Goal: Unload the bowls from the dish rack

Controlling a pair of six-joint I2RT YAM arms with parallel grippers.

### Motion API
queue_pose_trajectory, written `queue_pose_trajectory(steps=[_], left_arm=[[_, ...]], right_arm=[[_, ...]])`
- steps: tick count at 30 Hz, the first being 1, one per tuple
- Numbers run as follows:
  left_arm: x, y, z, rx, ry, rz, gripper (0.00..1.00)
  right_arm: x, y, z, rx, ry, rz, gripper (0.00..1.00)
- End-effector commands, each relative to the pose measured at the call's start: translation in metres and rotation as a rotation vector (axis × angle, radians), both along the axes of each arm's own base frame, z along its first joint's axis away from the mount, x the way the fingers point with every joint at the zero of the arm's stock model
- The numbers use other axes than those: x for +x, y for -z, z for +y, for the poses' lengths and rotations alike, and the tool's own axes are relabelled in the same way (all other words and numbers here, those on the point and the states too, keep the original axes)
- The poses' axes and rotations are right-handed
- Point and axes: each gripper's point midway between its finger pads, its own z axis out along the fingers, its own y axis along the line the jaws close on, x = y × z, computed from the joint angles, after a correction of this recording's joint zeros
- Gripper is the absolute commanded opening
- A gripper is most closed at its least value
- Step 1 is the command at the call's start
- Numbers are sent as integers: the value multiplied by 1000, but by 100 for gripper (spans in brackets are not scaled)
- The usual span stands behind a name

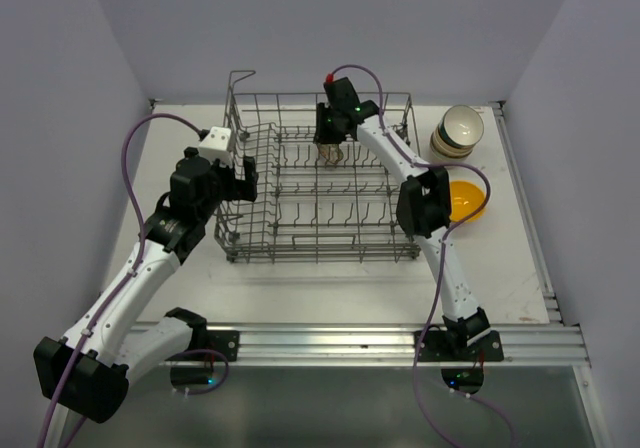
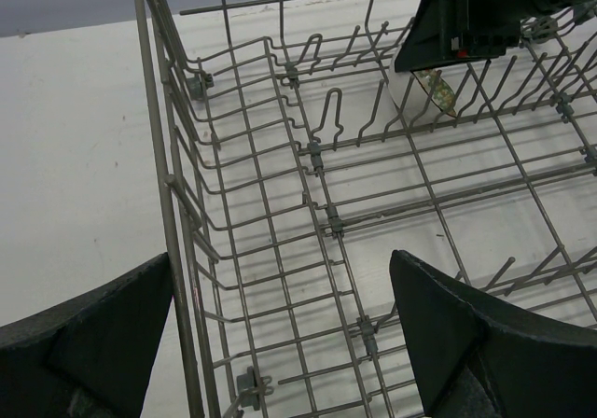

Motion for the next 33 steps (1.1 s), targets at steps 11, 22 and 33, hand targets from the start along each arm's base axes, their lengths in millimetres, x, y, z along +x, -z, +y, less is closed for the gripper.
queue_pose_trajectory(steps=[11,22,33], left_arm=[[-4,-23,-19,-51,92,-58,100],[-2,-21,-15,-41,71,-53,100],[1,-14,-7,-13,28,-42,100]], right_arm=[[-15,11,12,-3,-90,46,7],[-18,-73,31,188,-118,-49,0],[-30,-196,40,515,-137,-200,0]])
